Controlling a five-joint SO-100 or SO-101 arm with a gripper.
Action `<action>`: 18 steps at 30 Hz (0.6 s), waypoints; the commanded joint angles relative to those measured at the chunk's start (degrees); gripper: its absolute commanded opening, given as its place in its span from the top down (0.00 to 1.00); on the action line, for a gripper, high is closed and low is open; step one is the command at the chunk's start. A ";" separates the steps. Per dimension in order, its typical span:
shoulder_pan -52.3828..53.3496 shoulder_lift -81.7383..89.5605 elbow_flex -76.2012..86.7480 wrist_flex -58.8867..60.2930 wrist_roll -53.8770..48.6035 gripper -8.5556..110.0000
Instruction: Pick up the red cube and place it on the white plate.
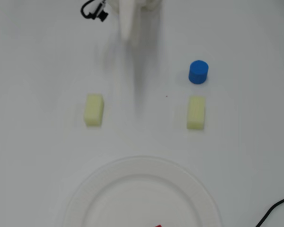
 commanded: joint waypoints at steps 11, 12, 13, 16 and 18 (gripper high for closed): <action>-3.60 20.83 17.05 5.80 2.99 0.66; -3.78 20.83 17.58 5.80 2.90 0.68; -3.87 20.83 18.19 5.80 2.64 0.71; -3.87 20.83 19.42 5.80 2.20 0.84; -3.87 20.83 20.65 5.80 2.20 0.91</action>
